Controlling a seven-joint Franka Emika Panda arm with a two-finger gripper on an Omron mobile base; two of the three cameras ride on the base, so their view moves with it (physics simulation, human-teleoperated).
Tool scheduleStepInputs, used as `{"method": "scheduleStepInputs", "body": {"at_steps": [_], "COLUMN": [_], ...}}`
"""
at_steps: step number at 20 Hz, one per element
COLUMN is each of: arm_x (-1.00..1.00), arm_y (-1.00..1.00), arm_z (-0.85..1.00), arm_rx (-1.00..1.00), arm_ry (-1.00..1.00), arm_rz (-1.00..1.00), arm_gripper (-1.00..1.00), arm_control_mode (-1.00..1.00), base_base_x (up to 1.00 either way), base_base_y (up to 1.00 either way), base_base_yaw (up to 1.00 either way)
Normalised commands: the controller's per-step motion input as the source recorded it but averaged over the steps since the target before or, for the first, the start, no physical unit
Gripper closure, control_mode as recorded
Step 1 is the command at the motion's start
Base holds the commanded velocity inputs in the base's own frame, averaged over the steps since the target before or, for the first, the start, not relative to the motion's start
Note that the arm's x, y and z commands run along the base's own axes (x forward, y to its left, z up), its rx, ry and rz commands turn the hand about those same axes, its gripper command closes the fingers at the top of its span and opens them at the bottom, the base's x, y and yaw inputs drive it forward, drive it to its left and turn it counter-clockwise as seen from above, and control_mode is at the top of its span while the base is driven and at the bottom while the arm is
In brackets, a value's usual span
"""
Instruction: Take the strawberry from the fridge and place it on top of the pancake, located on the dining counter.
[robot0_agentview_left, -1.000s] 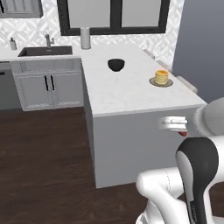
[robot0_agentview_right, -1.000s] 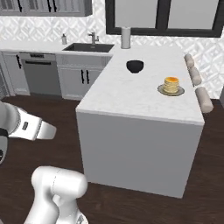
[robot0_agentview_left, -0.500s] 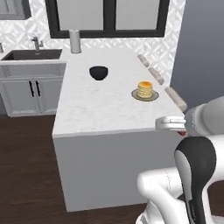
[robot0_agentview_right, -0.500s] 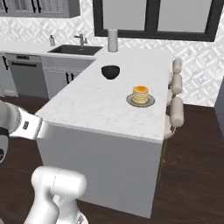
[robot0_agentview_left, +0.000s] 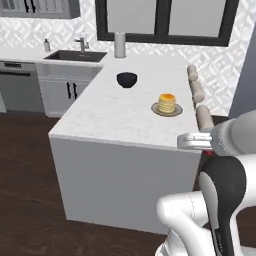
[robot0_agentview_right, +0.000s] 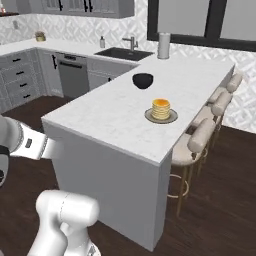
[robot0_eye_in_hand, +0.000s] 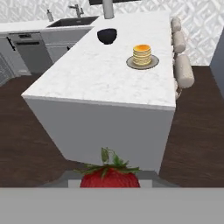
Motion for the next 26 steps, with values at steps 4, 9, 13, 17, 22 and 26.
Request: {"method": "scheduleStepInputs", "body": {"at_steps": [4,9,13,17,22,26], "arm_x": [0.0,0.0,0.0,0.0,0.0,0.0], "arm_y": [0.0,0.0,0.0,0.0,0.0,0.0], "arm_z": [0.0,0.0,0.0,0.0,0.0,0.0], "arm_rx": [0.0,0.0,0.0,0.0,0.0,0.0], "arm_ry": [0.0,0.0,0.0,0.0,0.0,0.0], "arm_rz": [0.0,0.0,0.0,0.0,0.0,0.0], "arm_gripper": [1.0,1.0,1.0,1.0,1.0,1.0], "arm_control_mode": [1.0,1.0,1.0,1.0,1.0,1.0], "base_base_x": [-0.07,-0.14,-0.2,-0.2,-0.15,-0.07], "base_base_y": [-0.92,-0.94,-0.98,-1.0,-1.0,-1.0], "base_base_yaw": [0.55,0.55,0.54,0.53,0.52,0.49]}}
